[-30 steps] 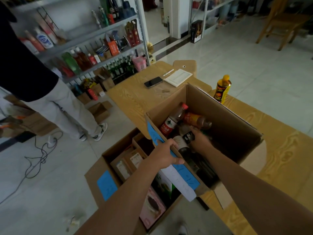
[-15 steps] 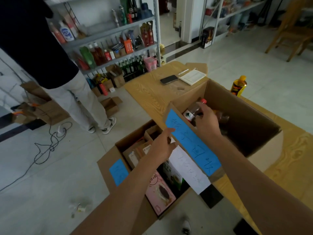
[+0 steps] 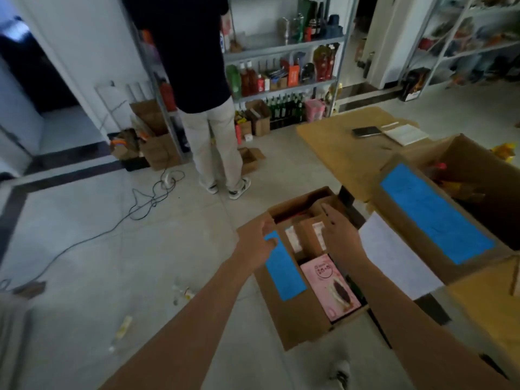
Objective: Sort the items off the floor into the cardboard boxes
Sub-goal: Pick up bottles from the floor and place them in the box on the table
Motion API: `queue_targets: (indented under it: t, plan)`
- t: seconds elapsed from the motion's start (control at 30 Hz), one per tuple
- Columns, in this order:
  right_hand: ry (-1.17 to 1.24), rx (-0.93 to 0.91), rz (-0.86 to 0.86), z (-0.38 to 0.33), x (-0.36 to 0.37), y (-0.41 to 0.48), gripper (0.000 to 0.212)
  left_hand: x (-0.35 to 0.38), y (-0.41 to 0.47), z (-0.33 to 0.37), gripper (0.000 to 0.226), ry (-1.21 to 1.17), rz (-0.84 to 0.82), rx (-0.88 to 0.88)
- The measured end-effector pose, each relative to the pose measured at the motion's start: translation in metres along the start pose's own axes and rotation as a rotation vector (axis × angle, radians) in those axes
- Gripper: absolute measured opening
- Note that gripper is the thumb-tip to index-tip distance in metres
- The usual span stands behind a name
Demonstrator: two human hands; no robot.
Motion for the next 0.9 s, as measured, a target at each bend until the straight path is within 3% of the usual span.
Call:
queue_targets:
  t: [0.23,0.5,0.73,0.9]
  plan:
    - [-0.109,0.13,-0.208,0.01,0.089,-0.002,0.05,-0.028,-0.024,-0.086,0.041,-0.07,0.071,-0.123]
    - [0.001,0.267,-0.415,0.058,0.176,0.026,0.052,-0.019,-0.037,-0.171,0.035,-0.075,0.037,-0.327]
    - [0.077,0.53,-0.469,0.14,0.248,0.062,0.05,0.012,-0.019,-0.248,0.031,-0.249,0.083,-0.594]
    - [0.081,0.775,-0.42,0.237,0.3,0.077,0.052,0.084,-0.004,-0.319,0.025,-0.415,0.022,-0.708]
Point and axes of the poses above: each hand's wrist, its own y-axis towards the middle knuckle, its own x-axis out of the palm, z = x × y, the point moved 1 cm from there along y, towards the middle knuckle, and after that the axes turned 11 degrees about y, right-handed, at the moved point
